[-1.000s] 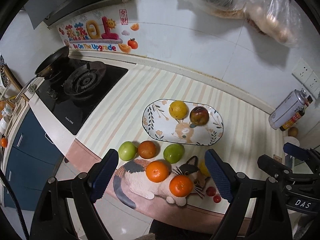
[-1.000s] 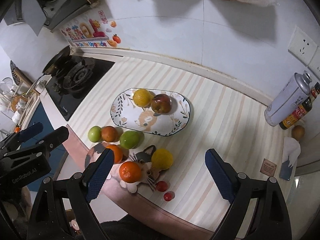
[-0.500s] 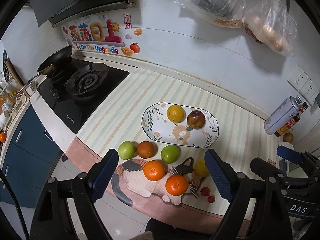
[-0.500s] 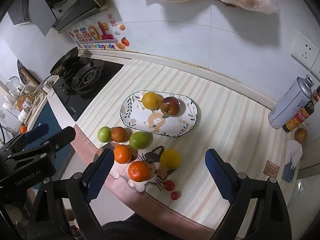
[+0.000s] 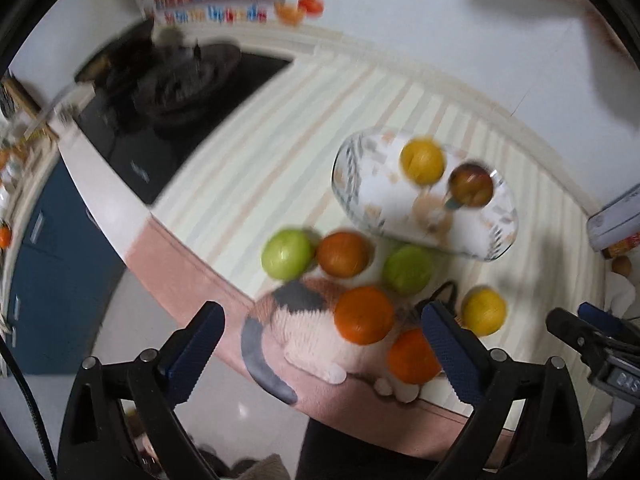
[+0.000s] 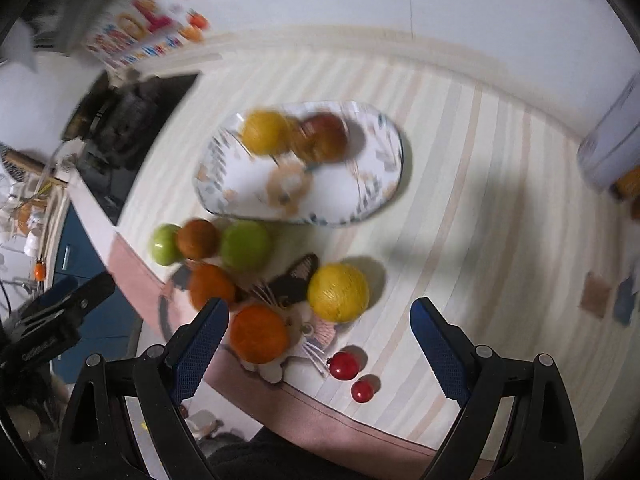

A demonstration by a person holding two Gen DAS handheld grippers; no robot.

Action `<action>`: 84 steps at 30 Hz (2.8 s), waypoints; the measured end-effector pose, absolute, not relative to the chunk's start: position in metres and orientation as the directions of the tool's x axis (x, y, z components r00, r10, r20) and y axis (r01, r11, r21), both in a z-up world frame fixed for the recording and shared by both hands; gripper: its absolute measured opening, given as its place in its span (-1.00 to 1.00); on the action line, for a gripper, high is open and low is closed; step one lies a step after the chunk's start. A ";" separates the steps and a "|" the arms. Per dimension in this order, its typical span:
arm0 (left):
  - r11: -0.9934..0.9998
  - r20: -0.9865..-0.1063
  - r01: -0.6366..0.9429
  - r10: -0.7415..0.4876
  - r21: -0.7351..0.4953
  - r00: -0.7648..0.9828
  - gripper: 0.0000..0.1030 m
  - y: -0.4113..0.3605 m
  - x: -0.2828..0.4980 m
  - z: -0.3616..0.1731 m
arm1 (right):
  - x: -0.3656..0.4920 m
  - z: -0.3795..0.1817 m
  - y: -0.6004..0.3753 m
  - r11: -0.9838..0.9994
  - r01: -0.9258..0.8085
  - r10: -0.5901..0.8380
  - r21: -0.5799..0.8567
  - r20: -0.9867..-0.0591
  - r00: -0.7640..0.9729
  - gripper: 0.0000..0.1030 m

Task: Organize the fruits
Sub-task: 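Grasp an orange with the left tool while the right tool grasps a yellow lemon, then carry orange and lemon onto the plate and open both tools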

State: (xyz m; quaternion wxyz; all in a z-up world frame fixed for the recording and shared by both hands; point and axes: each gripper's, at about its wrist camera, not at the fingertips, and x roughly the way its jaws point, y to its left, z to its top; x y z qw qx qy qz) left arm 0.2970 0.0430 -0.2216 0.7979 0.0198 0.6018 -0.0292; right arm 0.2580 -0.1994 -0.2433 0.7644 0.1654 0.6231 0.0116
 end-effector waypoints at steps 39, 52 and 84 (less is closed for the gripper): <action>0.954 -0.973 0.250 -0.201 -0.168 0.116 0.18 -0.009 0.346 -0.267 | 0.307 -0.310 -0.205 0.906 0.263 0.301 0.331 -0.942 0.147 0.20; 0.958 -0.989 0.255 -0.142 -0.127 0.041 0.18 -0.005 0.454 -0.302 | 0.395 -0.347 -0.154 0.877 0.213 0.400 0.430 -0.900 0.171 0.20; 0.982 -0.985 0.182 -0.075 -0.045 0.159 0.77 0.019 0.418 -0.270 | 0.357 -0.292 -0.181 0.960 0.199 0.157 0.196 -0.968 0.193 0.83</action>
